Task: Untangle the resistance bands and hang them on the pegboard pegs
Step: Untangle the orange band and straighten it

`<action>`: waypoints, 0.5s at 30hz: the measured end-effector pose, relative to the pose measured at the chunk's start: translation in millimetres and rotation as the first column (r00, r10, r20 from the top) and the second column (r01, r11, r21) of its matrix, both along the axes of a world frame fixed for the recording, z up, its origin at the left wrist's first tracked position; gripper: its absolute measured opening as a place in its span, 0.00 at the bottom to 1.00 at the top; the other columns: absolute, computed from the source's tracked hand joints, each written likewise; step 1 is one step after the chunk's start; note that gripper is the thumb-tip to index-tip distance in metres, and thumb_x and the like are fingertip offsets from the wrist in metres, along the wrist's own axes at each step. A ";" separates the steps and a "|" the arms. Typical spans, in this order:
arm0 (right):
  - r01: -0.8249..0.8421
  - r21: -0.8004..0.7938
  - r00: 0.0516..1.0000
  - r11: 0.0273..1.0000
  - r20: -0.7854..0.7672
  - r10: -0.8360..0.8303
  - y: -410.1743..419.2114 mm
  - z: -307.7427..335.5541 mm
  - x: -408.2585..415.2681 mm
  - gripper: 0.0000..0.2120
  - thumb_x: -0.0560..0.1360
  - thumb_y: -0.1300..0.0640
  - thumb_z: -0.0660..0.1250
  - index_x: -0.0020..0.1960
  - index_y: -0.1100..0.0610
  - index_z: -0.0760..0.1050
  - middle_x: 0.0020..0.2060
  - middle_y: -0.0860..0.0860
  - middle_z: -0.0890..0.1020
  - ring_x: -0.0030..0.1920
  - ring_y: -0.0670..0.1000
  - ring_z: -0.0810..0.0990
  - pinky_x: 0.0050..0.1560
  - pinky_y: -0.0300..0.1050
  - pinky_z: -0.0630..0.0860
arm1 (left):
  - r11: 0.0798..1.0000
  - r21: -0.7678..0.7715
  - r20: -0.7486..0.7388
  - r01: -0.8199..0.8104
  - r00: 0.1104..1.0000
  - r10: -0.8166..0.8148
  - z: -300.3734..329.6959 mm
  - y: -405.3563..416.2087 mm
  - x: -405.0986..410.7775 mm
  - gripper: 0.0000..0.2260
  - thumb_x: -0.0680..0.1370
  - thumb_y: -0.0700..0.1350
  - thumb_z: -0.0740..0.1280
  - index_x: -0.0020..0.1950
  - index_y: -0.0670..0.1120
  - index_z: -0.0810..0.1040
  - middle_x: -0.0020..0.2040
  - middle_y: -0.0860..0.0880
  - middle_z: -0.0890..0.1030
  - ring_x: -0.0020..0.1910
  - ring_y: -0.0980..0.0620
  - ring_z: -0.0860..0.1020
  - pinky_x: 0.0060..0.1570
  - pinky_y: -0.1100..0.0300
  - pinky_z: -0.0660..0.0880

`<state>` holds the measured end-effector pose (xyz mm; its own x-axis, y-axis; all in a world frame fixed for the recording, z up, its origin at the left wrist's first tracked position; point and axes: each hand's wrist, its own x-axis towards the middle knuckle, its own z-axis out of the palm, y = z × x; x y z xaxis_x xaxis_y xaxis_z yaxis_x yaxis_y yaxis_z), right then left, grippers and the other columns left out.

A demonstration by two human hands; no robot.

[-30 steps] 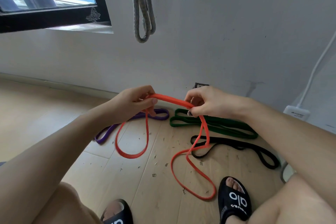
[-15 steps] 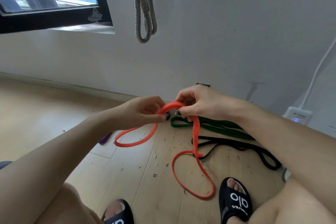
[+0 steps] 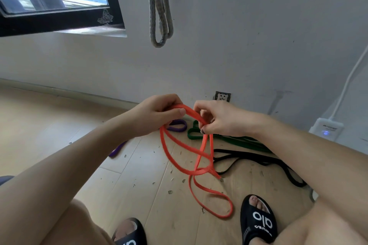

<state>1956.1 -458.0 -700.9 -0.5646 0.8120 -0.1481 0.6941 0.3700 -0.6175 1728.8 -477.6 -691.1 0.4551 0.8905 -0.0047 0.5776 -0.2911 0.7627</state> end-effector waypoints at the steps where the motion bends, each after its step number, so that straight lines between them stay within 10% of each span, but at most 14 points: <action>1: 0.001 -0.006 1.000 1.000 0.022 -0.001 0.2 -1.3 0.6 0.18 0.75 0.63 0.73 0.45 0.41 0.70 0.44 0.47 0.83 0.48 0.50 0.84 0.55 0.54 0.83 | 1.000 0.004 0.007 -0.007 1.000 0.007 -0.4 0.7 -2.9 0.07 0.83 0.49 0.66 0.47 0.49 0.79 0.36 0.49 0.74 0.34 0.53 0.72 0.40 0.51 0.72; 8: 0.024 -0.046 0.997 0.999 0.077 -0.020 3.9 -8.5 7.9 0.10 0.74 0.57 0.74 0.49 0.47 0.74 0.47 0.52 0.82 0.48 0.56 0.82 0.51 0.54 0.82 | 0.997 0.047 0.047 -0.068 0.997 0.065 -5.3 4.1 -23.3 0.08 0.82 0.52 0.67 0.47 0.51 0.81 0.33 0.53 0.74 0.32 0.57 0.71 0.38 0.56 0.70; 15: 0.024 -0.078 0.999 0.997 -0.037 -0.027 1.6 -3.2 9.8 0.13 0.73 0.58 0.74 0.51 0.46 0.74 0.45 0.49 0.81 0.42 0.49 0.79 0.44 0.46 0.78 | 1.000 -0.022 -0.291 0.011 0.957 -0.017 -25.0 7.8 -45.7 0.06 0.80 0.55 0.70 0.46 0.55 0.78 0.33 0.57 0.77 0.31 0.61 0.73 0.34 0.64 0.71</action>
